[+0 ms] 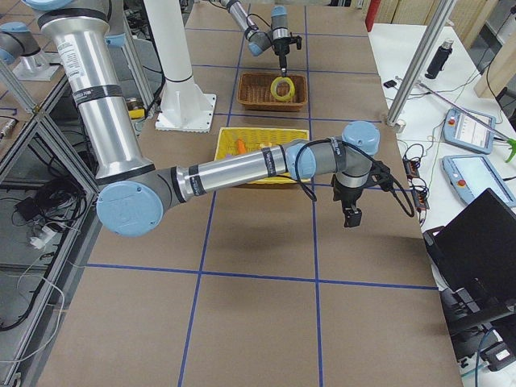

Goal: Move tape to another basket

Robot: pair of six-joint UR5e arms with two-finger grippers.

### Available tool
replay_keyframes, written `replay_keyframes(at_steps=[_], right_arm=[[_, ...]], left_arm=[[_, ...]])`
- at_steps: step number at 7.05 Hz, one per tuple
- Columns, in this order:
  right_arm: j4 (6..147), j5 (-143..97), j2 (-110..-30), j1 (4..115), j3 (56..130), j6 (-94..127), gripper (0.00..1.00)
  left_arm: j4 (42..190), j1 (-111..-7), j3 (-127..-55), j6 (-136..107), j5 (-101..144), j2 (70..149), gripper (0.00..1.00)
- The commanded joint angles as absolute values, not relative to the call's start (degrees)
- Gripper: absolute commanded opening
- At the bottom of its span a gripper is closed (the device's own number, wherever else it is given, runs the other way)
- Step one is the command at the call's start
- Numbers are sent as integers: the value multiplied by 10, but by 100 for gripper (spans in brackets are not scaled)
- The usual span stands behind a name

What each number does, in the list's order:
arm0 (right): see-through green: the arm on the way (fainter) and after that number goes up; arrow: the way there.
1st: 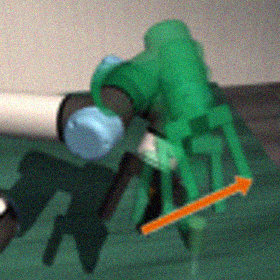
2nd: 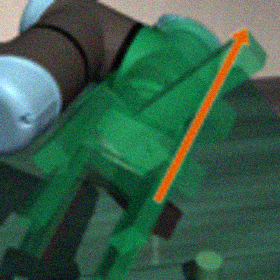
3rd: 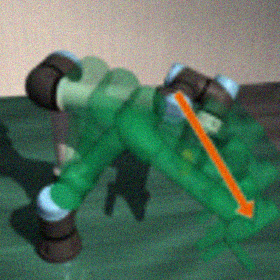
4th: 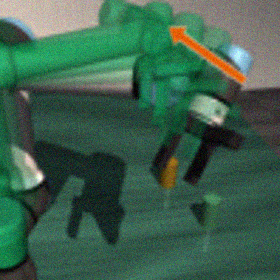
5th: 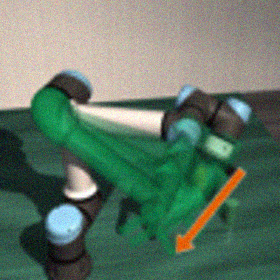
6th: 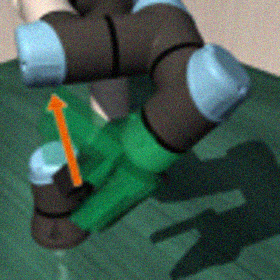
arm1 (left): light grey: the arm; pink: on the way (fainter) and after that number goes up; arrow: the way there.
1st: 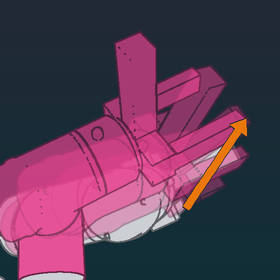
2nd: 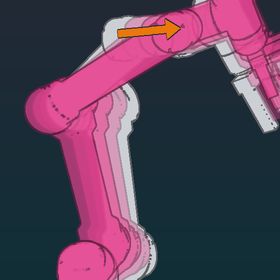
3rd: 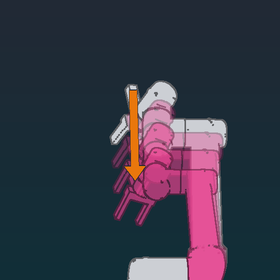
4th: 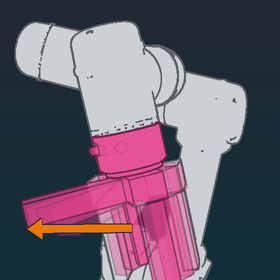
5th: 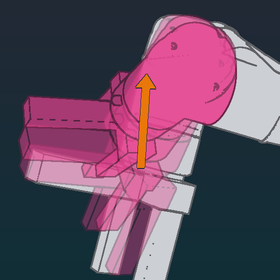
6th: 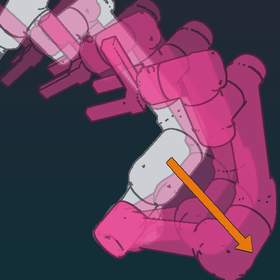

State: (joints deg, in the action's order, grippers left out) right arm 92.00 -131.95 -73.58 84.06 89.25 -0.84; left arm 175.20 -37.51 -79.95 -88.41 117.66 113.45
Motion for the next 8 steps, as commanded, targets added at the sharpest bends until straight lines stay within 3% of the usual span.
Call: replay_keyframes(at_steps=[1,4,6,8], right_arm=[[918,-1319,-741,844,891,-13,100],[919,-1317,-741,844,891,-13,100],[913,-1318,-762,846,891,-13,100],[911,-1317,-773,853,892,-15,100]], left_arm=[[1771,-370,-787,-858,1168,1129,98],[1771,-406,-808,-795,1168,1107,99],[1757,-484,-810,-766,1196,1100,99],[1646,-589,-821,-625,1252,1097,99]])
